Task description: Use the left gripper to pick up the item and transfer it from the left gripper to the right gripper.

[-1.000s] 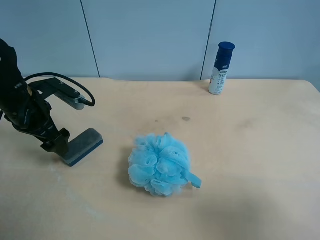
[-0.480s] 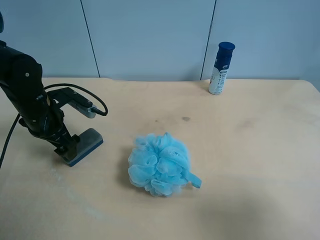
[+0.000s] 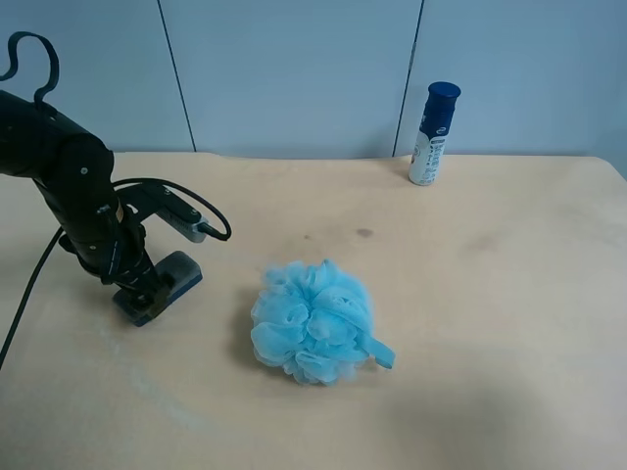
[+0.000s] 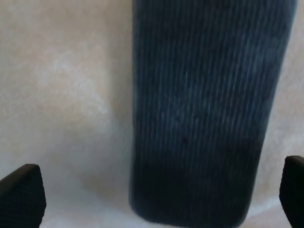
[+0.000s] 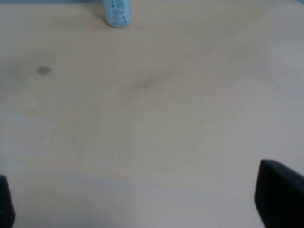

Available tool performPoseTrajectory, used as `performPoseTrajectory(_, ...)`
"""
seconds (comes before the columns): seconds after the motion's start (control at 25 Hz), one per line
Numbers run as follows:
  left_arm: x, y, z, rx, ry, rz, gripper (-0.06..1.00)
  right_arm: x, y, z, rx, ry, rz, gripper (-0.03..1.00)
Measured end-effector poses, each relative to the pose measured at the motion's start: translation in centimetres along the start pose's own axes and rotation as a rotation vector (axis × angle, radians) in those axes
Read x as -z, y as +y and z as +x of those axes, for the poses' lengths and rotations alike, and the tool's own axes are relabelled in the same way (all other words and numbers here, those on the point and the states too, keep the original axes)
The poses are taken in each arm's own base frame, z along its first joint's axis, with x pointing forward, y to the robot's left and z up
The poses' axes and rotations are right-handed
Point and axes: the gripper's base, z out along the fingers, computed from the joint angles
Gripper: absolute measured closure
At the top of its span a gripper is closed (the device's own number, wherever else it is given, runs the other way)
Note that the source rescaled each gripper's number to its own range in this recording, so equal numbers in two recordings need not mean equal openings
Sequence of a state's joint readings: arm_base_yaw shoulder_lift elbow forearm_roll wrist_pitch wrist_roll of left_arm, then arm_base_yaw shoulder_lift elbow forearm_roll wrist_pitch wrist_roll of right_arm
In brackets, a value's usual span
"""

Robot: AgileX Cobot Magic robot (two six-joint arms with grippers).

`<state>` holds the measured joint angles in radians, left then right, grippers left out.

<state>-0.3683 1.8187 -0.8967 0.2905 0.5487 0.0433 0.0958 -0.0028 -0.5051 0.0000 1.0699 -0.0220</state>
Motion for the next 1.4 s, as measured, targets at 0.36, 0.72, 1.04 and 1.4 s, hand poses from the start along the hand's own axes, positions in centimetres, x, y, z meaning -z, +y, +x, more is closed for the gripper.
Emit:
performPoseTrajectory(0.36, -0.9, -0.2, 0.1, 0.008, 0.021, 0.014, -0.06, 0.0, 0.0, 0.0, 0.000, 0.000, 0.000, -0.03)
performPoseTrajectory(0.72, -1.7, -0.7, -0.1, 0.021, 0.017, 0.051, -0.04, 0.0, 0.0, 0.0, 0.000, 0.000, 0.000, -0.03)
performPoseTrajectory(1.04, -1.7, -1.0, -0.3, 0.017, -0.006, 0.079, 0.39, 0.0, 0.0, 0.0, 0.000, 0.000, 0.000, -0.03)
performPoseTrajectory(1.4, -1.7, -1.0, -0.4, 0.026, -0.013, 0.088, 0.94, 0.0, 0.0, 0.0, 0.000, 0.000, 0.000, -0.03)
